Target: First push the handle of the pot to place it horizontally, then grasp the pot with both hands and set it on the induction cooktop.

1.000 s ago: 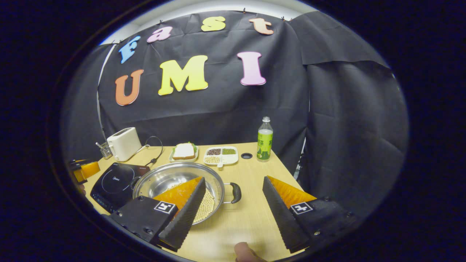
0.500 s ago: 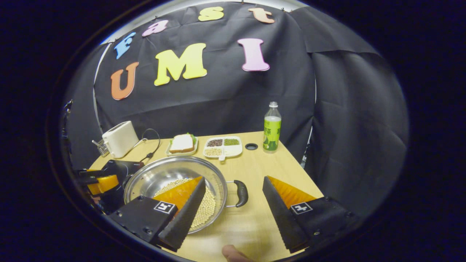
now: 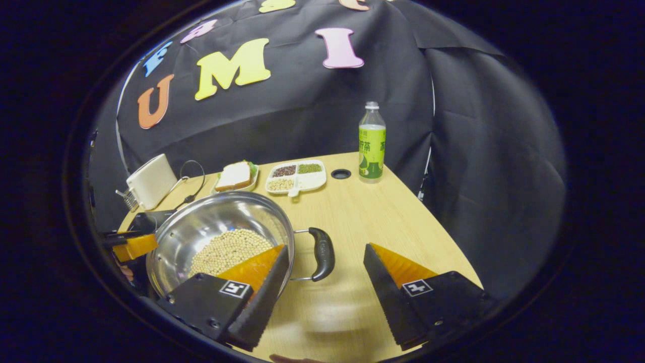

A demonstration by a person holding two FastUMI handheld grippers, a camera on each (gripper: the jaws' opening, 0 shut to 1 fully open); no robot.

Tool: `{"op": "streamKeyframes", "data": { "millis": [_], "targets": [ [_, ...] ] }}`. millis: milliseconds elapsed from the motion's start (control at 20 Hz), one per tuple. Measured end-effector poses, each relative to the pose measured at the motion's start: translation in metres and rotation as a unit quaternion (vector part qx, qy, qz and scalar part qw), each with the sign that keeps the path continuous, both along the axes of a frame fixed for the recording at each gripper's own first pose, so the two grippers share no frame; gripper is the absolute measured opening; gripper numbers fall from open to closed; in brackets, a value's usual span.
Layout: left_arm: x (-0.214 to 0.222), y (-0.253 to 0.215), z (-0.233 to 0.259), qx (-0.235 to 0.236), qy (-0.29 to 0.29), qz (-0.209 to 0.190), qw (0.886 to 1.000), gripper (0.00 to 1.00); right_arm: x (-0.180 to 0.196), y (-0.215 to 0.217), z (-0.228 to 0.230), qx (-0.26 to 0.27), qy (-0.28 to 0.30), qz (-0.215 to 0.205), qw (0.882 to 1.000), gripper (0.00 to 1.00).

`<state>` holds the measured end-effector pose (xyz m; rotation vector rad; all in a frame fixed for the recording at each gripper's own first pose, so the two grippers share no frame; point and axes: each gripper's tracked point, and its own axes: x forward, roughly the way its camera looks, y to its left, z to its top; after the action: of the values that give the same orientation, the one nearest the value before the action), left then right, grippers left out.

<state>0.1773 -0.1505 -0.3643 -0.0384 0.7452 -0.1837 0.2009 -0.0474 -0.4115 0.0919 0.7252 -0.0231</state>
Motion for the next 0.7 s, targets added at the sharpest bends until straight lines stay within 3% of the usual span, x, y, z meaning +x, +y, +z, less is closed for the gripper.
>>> {"op": "streamKeyframes", "data": {
  "millis": [250, 350, 450, 700],
  "targets": [
    [0.004, -0.006, -0.013, -0.012, 0.024, 0.000, 1.000, 0.82, 0.011, 0.006, -0.008, 0.004, -0.001, 0.015, 1.000, 0.88],
    [0.005, -0.009, -0.017, 0.001, 0.019, -0.003, 1.000, 0.81, 0.012, 0.011, -0.011, 0.015, -0.003, 0.023, 1.000, 0.76],
    [0.005, -0.010, -0.017, 0.022, 0.004, -0.013, 1.000, 0.77, 0.011, 0.011, -0.016, 0.017, 0.007, 0.024, 1.000, 0.67],
    [0.007, -0.013, -0.019, 0.023, -0.005, 0.000, 1.000, 0.62, 0.014, 0.010, -0.019, 0.010, 0.014, 0.034, 0.999, 0.66]
  ]
}}
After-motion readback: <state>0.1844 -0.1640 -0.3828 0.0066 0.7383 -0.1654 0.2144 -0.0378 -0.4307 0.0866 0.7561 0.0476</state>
